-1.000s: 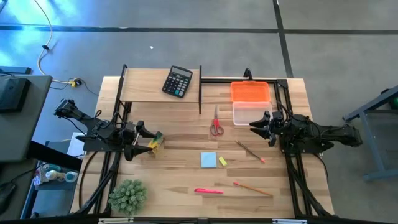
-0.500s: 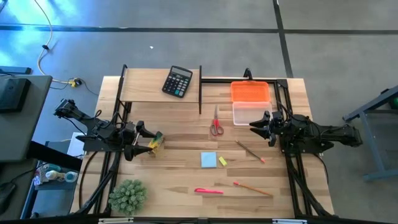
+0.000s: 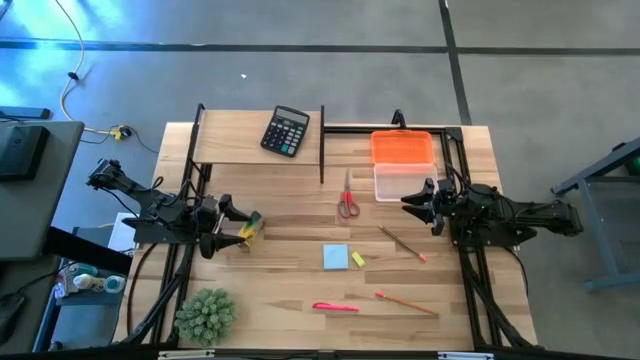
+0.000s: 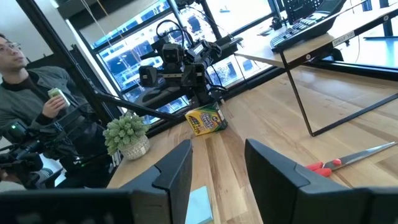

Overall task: Pack school essentials
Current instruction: Put the black pencil into the orange supply box

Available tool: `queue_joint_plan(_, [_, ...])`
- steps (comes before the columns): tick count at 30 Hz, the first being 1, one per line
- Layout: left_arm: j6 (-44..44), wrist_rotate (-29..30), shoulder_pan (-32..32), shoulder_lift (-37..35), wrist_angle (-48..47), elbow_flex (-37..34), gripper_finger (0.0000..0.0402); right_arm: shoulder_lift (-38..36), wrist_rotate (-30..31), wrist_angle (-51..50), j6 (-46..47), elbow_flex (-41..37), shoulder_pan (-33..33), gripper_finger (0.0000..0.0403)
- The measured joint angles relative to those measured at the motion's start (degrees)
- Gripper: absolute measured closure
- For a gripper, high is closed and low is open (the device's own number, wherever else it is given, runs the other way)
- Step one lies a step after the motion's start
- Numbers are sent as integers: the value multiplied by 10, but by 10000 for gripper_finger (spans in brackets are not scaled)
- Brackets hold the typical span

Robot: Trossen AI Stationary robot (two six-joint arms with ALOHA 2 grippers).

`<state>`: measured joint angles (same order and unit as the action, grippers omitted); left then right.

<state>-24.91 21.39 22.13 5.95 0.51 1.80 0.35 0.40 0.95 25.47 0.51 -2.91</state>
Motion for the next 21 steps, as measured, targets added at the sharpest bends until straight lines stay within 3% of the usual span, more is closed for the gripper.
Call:
queue_joint_plan(4, [0,0,0,0,0,0,74,0,0,0,9,0,0,265])
queue_joint_plan(14, [0,2,0,0,0,0,74,0,57,5,161,23,0,265])
queue_joint_plan(21, [0,3,0,0,0,0,74,0,56,5,166,80,0,265])
